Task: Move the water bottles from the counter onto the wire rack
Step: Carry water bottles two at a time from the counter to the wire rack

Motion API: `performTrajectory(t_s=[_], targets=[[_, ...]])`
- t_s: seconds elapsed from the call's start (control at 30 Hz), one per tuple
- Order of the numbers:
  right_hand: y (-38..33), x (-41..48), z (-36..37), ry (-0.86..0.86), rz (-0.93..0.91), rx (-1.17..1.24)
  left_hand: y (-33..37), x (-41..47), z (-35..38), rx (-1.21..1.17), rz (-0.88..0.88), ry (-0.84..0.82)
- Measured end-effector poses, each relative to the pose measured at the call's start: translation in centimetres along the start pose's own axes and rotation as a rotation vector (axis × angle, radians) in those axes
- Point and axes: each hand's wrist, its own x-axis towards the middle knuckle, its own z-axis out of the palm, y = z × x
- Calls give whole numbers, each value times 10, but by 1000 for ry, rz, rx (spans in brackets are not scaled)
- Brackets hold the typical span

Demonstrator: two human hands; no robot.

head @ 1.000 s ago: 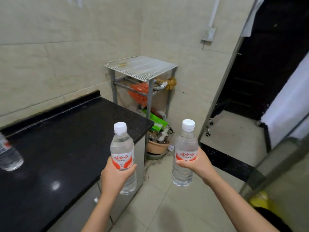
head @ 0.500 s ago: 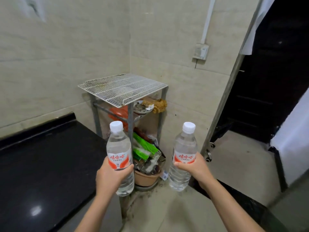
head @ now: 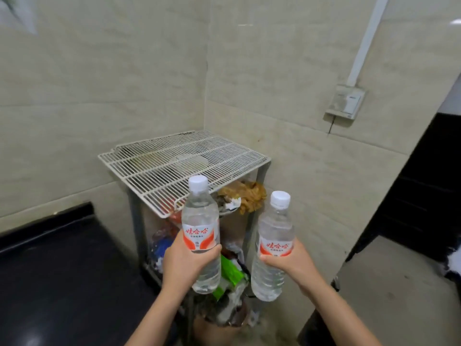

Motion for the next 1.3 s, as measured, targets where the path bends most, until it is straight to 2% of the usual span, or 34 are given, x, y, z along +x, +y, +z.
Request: performTrajectory(t_s=[0.17,0.27,0.47,0.67,0.77,0.9,1.13,1.3], targets=[[0,57,-29,99,-21,77,28,55,28,-86,81,-3],[-6,91,-40,100,-50,149,45,89,45,-120,126,16],[-32,202,-55,-28,-187,160,71,166,69,-197,151,121],[-72,325,-62,-171,-304,212,94,229,80,-259,135,372],[-86,376,-50,-255,-333,226,97,246,78,-213,126,487],[-89,432,-16,-362,-330,209,95,262,69,-140,55,553],[-91,509,61,-454,-306,187,93,317,47,37,-20,551],[-102,568,97,-482,-304,104,80,362,43,49,-39,569]])
